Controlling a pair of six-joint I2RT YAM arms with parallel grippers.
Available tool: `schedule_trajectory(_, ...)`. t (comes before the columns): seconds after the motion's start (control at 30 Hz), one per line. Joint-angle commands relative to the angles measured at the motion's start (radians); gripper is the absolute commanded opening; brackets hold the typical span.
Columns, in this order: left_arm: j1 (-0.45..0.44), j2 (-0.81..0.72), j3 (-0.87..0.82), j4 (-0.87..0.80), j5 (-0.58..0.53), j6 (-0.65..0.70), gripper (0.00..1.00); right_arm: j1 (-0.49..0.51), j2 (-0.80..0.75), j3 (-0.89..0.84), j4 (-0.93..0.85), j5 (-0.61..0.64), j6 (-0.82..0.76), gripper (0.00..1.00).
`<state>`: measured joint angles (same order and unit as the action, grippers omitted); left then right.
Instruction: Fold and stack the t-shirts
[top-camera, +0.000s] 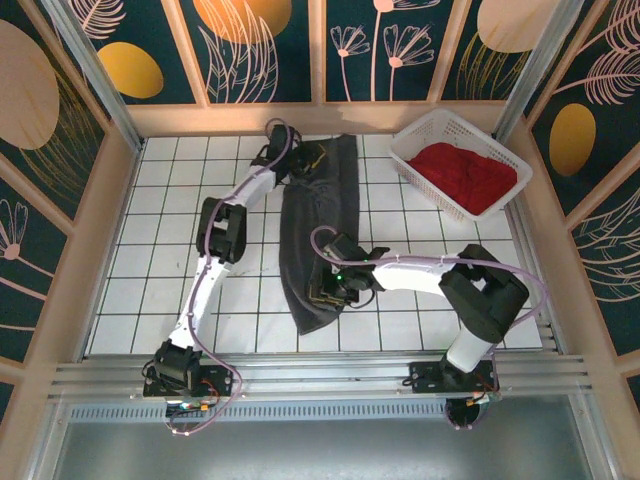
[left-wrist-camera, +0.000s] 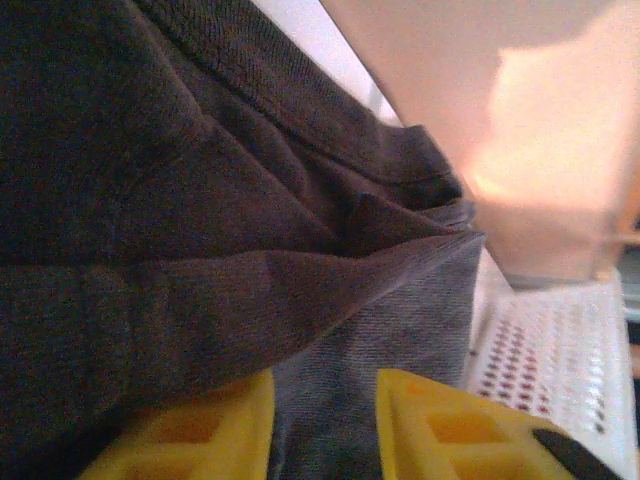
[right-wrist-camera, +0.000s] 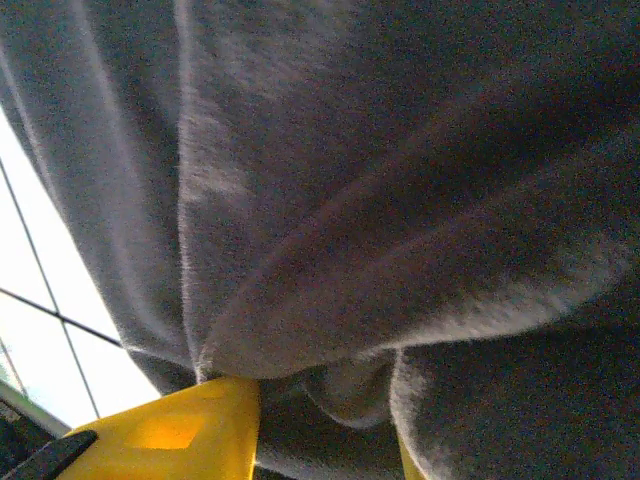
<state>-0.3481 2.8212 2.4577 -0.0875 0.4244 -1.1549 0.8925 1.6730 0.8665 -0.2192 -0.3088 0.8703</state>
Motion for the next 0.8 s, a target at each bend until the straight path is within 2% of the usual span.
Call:
schedule_trajectory(0.0,0.008,0.003,0.033,-0.014,0.049,-0.053,0.40,0.010,-0.014,0.047,-0.105,0.000,0.018,0.44)
schedule_trajectory(0.17,0.009,-0.227,-0.106,-0.039,-0.009,0.038,0.58,0.000,-0.200,0.019,-0.262,0.117,0.008,0.49)
schedule_trajectory(0.27,0.007,-0.416,-0.316,-0.036,-0.049,0.101,0.65,-0.027,-0.310,-0.075,-0.282,0.127,0.014,0.49)
schedule_trajectory(0.37,0.006,-0.616,-0.606,-0.008,-0.070,0.144,0.64,-0.037,-0.364,-0.146,-0.293,0.121,-0.004,0.49)
schedule_trajectory(0.53,0.001,-0.928,-1.099,-0.051,-0.070,0.212,0.54,-0.027,-0.351,-0.176,-0.311,0.127,-0.085,0.49)
schedule_trajectory(0.63,-0.011,-1.094,-1.338,-0.120,-0.052,0.244,0.47,-0.028,-0.314,-0.160,-0.301,0.126,-0.143,0.49)
schedule_trajectory(0.77,-0.045,-1.272,-1.549,-0.266,-0.043,0.292,0.43,-0.014,-0.241,-0.146,-0.318,0.133,-0.187,0.47)
